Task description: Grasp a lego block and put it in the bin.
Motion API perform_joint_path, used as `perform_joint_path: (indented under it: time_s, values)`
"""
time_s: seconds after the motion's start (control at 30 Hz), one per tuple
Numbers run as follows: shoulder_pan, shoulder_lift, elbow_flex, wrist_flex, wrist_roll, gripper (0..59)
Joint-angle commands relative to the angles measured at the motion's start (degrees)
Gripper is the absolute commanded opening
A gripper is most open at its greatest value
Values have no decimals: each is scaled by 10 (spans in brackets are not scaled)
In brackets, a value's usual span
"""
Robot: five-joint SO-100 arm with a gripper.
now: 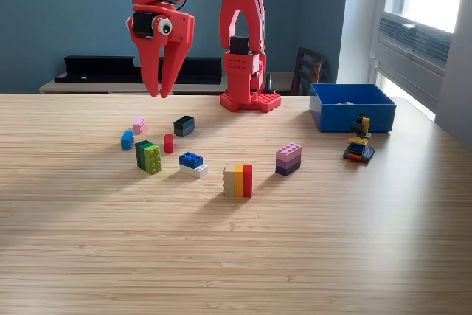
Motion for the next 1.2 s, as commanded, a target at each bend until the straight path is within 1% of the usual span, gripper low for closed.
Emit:
perform_joint_path:
  time_s: [0.03,0.1,0.23,0.37,0.47,0.67,1.07,1.2]
  values:
    - [9,8,-39,0,23,259]
    - [7,7,-39,-3,26,285]
    - [5,1,-41,-10,38,296]
    - [3,-51,-61,-10,40,291]
    - [3,-102,-86,-8,38,264]
    - [4,-169,-139,5,32,261]
    - [-4,-258,-197,7,26,266]
    - [-3,-294,-225,7,28,259]
